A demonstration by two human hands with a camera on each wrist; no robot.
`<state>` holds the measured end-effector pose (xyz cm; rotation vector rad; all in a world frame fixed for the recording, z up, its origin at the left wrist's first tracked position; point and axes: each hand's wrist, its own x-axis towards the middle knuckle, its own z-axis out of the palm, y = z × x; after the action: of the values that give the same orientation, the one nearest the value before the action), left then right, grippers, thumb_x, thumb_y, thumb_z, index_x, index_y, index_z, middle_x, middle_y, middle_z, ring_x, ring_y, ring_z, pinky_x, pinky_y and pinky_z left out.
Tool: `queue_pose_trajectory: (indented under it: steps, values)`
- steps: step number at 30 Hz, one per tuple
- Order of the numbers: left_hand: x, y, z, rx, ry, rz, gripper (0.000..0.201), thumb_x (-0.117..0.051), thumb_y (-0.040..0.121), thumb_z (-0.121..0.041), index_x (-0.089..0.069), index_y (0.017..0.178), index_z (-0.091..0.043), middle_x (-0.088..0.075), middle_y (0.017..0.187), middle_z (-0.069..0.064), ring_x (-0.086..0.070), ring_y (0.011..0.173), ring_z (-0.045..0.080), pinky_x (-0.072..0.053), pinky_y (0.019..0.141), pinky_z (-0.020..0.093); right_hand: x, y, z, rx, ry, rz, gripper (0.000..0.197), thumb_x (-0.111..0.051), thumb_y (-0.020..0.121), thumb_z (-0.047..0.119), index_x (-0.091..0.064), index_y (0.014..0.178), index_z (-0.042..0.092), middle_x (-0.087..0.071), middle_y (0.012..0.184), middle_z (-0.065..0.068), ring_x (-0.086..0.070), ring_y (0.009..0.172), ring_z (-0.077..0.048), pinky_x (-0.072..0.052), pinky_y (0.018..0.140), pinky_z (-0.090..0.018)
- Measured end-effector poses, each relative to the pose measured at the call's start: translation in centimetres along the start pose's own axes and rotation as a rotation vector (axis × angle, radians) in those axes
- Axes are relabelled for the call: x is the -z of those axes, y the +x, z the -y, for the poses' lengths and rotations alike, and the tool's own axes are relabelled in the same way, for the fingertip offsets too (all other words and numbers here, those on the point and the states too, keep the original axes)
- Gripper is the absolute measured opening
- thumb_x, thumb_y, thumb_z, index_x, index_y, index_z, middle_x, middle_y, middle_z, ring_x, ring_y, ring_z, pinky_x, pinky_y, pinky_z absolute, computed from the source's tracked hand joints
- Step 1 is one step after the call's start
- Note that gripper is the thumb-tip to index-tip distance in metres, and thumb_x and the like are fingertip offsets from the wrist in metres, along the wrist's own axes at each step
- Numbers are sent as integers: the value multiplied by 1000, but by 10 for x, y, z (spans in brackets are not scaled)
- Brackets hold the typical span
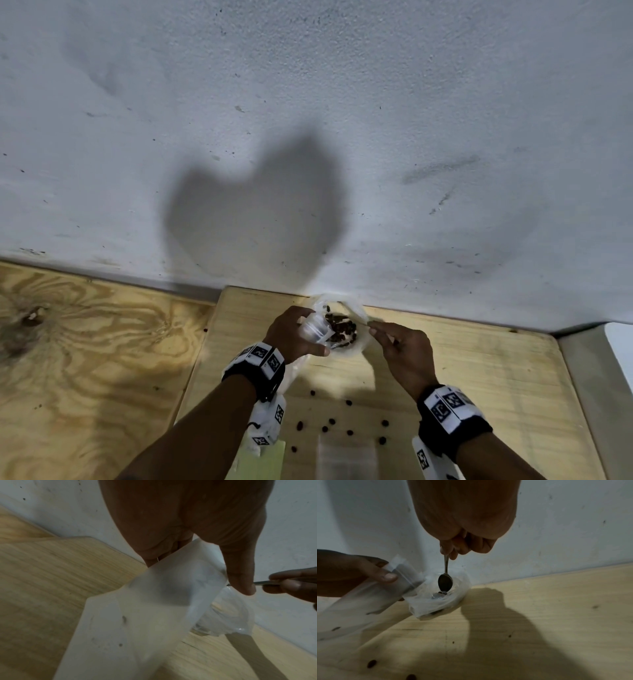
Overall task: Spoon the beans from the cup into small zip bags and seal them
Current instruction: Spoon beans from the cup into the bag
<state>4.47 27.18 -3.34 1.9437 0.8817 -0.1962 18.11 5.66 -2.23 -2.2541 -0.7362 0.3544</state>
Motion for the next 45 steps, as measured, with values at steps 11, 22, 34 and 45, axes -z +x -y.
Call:
queue_pose_trajectory:
  steps: [11, 22, 34, 45]
  values:
    - [-1, -2, -3, -6, -9, -16, 88, -93, 48, -44, -52, 124, -32, -54, 119, -14, -56, 106, 12, -48, 87, 28, -10, -1, 3, 21, -23, 51, 19, -70, 92, 27, -77, 104, 40, -75, 102, 17, -70, 87, 0, -54, 76, -22]
    - [-2, -4, -6, -37, 40, -6, 89, -92, 51, -43, -50, 128, -29, -49, 118, -15, -53, 103, 10, -43, 85, 24, -16, 6, 6, 42, -41, -23, 20, -71, 91, 23, -77, 105, 35, -75, 106, 12, -72, 96, -11, -56, 79, -25]
    - [-6, -4, -7, -41, 14, -21, 89, -93, 52, -41, -50, 129, -28, -49, 120, -16, -51, 103, 9, -41, 84, 23, 7, -6, 8, 22, -59, -78, 18, -72, 90, 25, -78, 104, 34, -76, 102, 15, -72, 87, -6, -46, 68, -15]
    - [-5, -6, -3, -80, 18, -57, 87, -93, 51, -40, -52, 126, -27, -53, 126, -12, -51, 102, 7, -40, 83, 20, 11, -33, 6, 53, -116, 9, 22, -72, 90, 22, -77, 104, 37, -75, 95, 21, -56, 68, 22, -37, 64, 1]
